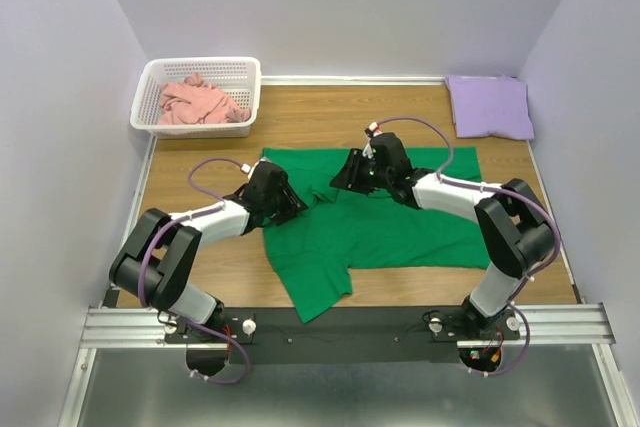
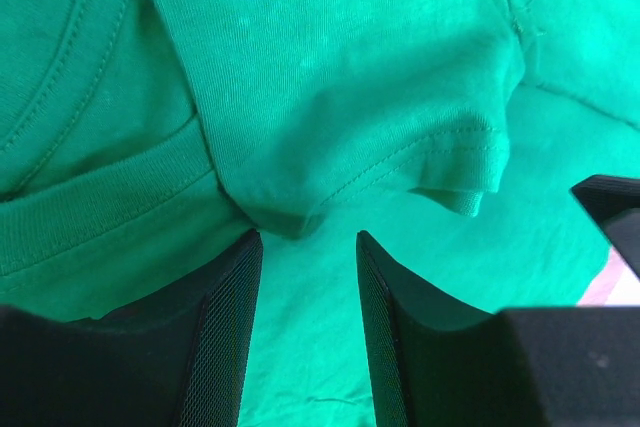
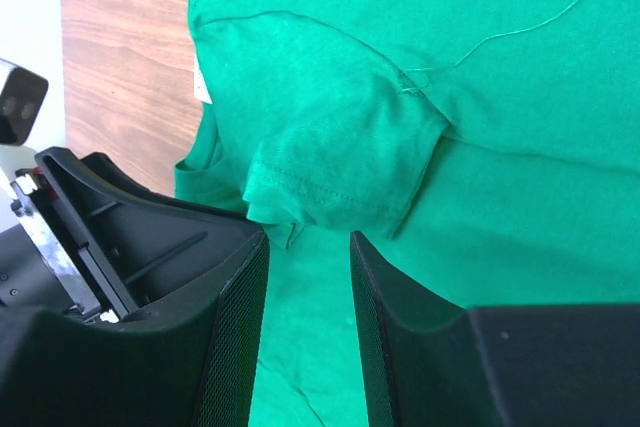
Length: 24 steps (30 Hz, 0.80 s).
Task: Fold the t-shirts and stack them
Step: Fold the tshirt
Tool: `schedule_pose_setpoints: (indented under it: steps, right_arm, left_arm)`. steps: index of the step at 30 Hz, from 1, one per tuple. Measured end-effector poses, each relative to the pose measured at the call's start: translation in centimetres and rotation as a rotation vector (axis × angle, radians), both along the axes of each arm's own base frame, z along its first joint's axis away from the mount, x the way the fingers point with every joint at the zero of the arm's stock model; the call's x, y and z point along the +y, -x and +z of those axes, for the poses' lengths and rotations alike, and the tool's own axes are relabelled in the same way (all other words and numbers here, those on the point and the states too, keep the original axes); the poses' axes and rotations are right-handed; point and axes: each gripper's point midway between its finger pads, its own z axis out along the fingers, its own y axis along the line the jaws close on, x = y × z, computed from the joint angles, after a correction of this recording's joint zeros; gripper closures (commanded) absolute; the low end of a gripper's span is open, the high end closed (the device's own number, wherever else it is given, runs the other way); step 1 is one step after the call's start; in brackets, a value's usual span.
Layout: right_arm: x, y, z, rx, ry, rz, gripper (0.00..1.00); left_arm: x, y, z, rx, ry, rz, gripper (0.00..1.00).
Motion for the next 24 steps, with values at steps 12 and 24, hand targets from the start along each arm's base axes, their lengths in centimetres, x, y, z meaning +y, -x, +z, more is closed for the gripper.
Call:
schedule_pose_setpoints:
  steps: [12,24]
  right_arm:
    - [0.2,0.2,-1.9,0.037,0.011,0.016,0.54]
    - [0.3,0.2,-2.6,0.044,0.014,0.020,0.54]
  left_arm:
    - [-0.4,-0.6,-0.2,-0.009,0.006,0.013,0.57]
    - [-0.8,-0.7,0.0,-0.011,0.005,0.007,0.68]
